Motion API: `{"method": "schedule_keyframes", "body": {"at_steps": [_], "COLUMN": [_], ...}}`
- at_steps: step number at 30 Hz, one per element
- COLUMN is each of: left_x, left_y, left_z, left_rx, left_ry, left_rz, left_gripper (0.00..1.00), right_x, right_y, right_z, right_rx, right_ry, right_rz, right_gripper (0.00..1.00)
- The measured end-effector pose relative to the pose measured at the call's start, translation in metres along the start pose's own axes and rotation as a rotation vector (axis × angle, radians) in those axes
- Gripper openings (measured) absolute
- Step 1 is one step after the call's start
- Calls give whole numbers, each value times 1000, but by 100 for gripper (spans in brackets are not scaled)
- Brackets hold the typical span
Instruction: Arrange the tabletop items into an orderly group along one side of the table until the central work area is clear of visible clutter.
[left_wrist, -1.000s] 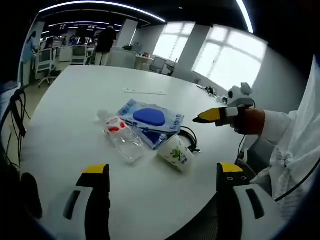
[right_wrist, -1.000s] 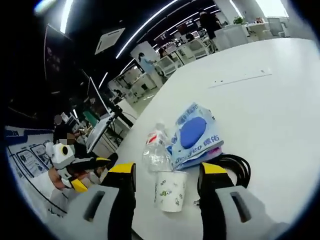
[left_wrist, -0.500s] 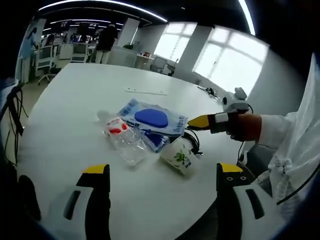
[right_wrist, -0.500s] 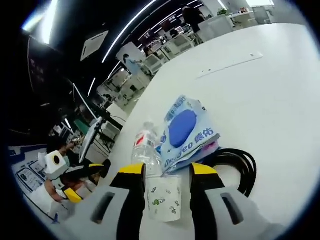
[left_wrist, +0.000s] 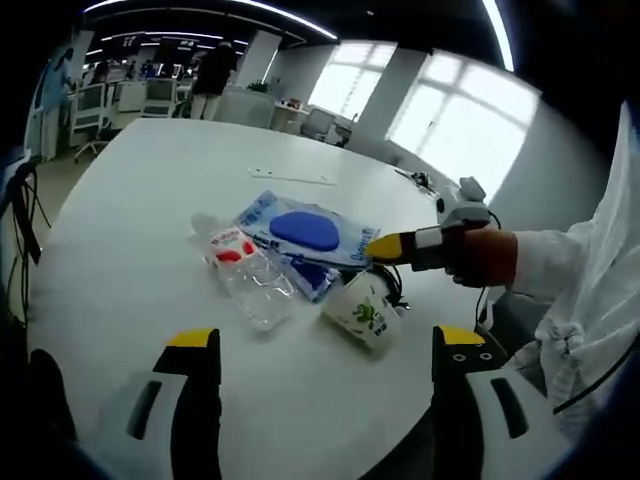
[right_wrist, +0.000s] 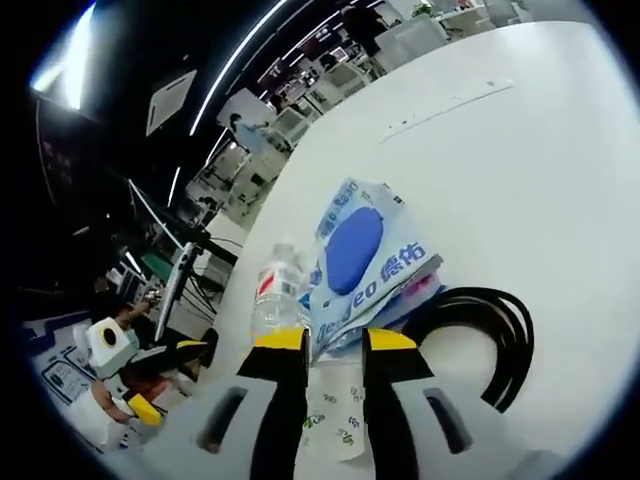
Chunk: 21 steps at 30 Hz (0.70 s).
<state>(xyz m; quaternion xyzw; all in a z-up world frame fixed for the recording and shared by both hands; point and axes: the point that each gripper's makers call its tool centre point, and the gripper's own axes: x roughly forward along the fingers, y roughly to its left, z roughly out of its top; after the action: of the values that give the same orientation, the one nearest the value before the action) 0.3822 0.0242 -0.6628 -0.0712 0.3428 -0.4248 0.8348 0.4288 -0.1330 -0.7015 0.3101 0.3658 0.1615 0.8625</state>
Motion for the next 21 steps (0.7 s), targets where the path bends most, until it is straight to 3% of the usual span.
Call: {"method": "schedule_keyframes", "body": {"at_steps": [9,21], "left_x": [5,16], "left_y": [1,6], "left_z": [2,17], "left_rx": [7,34], "left_ry": [8,6], "left_rz": [-9,-17], "left_gripper": [88,87], "right_x": [2,-2], "right_y": [-2,-8], "right_z": [-2,4], "right_rx": [34,75], "right_ry": [-11,-37], "right_rz": [3,3], "right_gripper": [2,0]}}
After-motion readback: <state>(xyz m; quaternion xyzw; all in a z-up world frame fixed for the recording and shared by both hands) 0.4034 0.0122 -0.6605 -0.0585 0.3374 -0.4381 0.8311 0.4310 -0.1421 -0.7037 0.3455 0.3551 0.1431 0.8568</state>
